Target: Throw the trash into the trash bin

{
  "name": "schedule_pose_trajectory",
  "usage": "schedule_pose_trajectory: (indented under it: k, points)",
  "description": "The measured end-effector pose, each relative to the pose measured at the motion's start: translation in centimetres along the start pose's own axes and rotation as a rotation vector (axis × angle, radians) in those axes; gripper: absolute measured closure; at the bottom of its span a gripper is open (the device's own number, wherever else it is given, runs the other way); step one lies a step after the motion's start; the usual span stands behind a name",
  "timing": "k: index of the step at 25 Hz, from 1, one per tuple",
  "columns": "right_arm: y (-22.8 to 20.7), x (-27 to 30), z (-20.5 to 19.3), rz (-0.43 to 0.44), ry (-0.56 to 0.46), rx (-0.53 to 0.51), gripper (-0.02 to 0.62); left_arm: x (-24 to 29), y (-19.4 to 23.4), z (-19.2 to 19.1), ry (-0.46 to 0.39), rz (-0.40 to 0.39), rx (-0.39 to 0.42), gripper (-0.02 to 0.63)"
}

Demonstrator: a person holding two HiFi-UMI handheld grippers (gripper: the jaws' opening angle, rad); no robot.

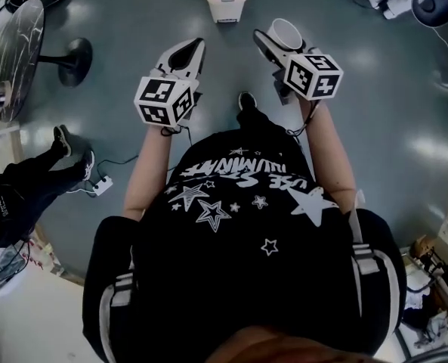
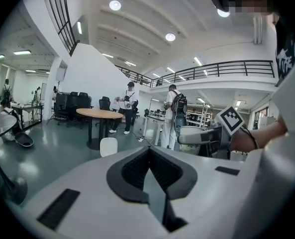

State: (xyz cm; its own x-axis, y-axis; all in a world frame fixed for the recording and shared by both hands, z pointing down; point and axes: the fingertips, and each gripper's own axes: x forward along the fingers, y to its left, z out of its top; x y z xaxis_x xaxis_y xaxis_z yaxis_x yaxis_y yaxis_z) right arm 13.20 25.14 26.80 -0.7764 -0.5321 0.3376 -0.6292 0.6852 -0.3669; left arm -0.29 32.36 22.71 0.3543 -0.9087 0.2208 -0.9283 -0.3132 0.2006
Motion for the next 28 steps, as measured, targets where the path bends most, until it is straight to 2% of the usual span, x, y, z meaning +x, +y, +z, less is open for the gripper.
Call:
schedule_pose_trajectory:
  k: [10,15,22,28]
  points:
    - [-7.4,2.7,3.4,0.045,0.034,-0.016,0.288,8.8,-0.1,2.2,0.039,0.06,0.037,0.595]
    - [-10.2,3.6,4.8,0.061,0.048,-0.039,0.288,12.2,-0.1,3.5,-0.001,0.106,0.057,0.595]
    - [-11.0,6.5,5.4,0.074,0.071,-0.073,0.288,14.7,1.7,3.7,-0.002,0.14,0.042,0.595]
    - [-10.5,9.9,5.6,0.068,0.095,-0.098,0.288,16.5,5.7,3.7,-0.007,0.134,0.004,0.595]
